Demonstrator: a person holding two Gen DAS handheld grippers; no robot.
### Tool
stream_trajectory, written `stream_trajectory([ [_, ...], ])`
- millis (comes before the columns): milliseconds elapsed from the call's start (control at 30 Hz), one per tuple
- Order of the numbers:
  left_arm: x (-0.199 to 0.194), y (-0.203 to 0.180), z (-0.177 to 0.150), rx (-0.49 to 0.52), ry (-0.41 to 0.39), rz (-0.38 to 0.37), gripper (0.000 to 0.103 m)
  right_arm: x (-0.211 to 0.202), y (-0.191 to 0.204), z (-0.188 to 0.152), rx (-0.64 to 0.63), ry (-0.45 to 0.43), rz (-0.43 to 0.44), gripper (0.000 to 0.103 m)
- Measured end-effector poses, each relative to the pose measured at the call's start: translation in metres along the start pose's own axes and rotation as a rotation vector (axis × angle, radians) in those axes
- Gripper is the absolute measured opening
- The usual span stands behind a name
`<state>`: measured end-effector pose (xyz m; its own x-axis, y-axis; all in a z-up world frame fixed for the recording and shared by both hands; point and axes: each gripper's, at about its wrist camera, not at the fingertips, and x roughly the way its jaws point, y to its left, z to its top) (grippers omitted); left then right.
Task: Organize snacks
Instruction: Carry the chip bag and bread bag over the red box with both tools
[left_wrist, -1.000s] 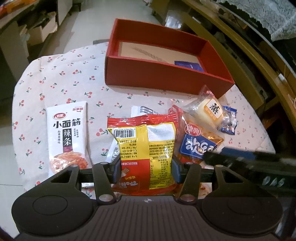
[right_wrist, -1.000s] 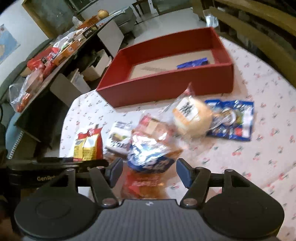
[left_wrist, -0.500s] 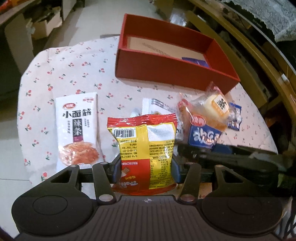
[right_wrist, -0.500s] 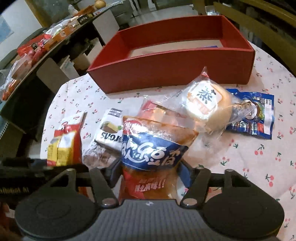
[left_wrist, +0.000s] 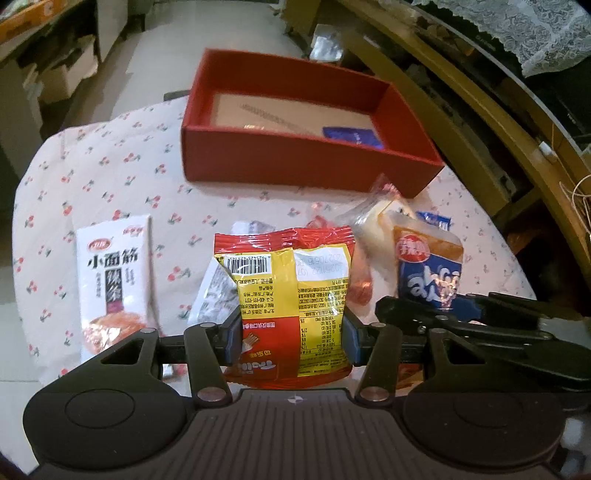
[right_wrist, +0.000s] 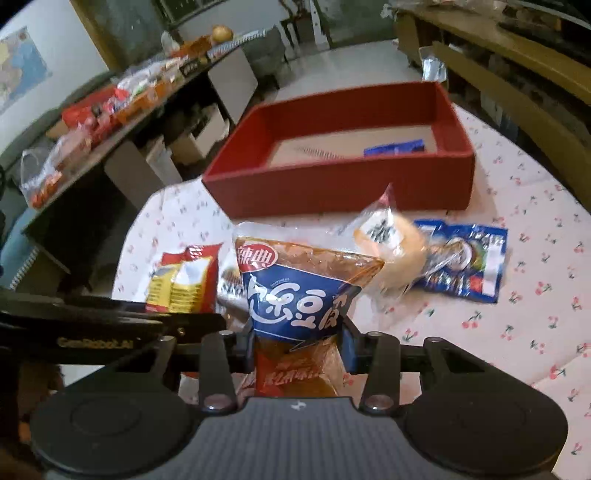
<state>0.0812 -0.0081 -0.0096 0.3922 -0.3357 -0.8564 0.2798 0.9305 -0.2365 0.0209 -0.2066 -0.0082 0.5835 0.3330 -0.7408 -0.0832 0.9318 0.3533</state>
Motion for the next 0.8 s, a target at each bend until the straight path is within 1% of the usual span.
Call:
stream_trajectory([
  [167,0.000,-0.008,0.014,0.003,-0.026,-0.004,0.059,-0.010,-0.006,0.011,0.023,-0.038,0.013,0.069],
  [267,-0.002,-0.014,0.025,0.012,-0.049,0.008,0.059,-0.011,-0.005,0.021,0.025,-0.061,0.020,0.069],
  [367,-0.003,-0.016,0.035,0.001,-0.070,0.001,0.058,-0.014,-0.008,0.031,0.044,-0.083,0.027,0.069],
  [500,-0.003,-0.020,0.047,0.000,-0.096,0.008,0.058,-0.016,-0.010,0.045,0.057,-0.111,0.032,0.069],
  [800,-0.003,-0.028,0.077,-0.011,-0.150,0.024,0.057,-0.017,-0.015,0.074,0.085,-0.170,0.026,0.069],
])
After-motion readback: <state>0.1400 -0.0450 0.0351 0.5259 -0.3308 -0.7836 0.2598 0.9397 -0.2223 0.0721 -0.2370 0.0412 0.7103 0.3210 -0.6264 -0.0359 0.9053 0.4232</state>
